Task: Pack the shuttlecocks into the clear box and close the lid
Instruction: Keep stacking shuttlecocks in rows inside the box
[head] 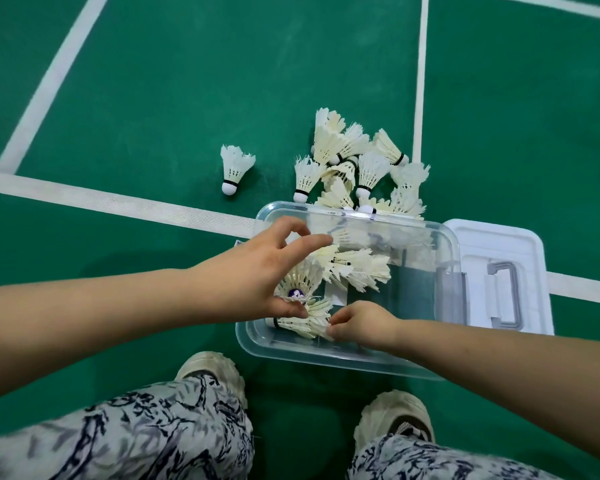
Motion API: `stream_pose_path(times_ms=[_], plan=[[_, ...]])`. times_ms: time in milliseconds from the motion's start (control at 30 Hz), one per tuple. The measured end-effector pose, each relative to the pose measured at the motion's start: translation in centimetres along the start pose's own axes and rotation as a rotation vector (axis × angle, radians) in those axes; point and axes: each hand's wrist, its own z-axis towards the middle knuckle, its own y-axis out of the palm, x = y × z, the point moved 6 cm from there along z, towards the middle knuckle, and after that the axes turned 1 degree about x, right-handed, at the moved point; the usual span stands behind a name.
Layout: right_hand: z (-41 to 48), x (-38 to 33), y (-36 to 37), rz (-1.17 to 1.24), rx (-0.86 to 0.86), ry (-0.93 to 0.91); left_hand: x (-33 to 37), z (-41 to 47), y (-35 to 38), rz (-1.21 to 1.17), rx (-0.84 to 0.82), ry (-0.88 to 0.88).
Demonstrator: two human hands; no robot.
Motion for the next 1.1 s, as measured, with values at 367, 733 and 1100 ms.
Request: stream_pose_path(times_ms=[367,733,1100], plan=[[-5.8,-3.7,-7.1,0.011,0.52,-0.416,1.0,1.0,1.1,-0.04,-0.05,-0.045],[-8.1,-1.7,-8.2,-0.068,0.606,-0.575,4.9,2.9,2.6,-0.004,-0.112,0.148],[-7.6,0.7,-8.6,-0.031,0.53,-0.594,6.1,4.0,3.5,-0.022,-0.138,0.244]])
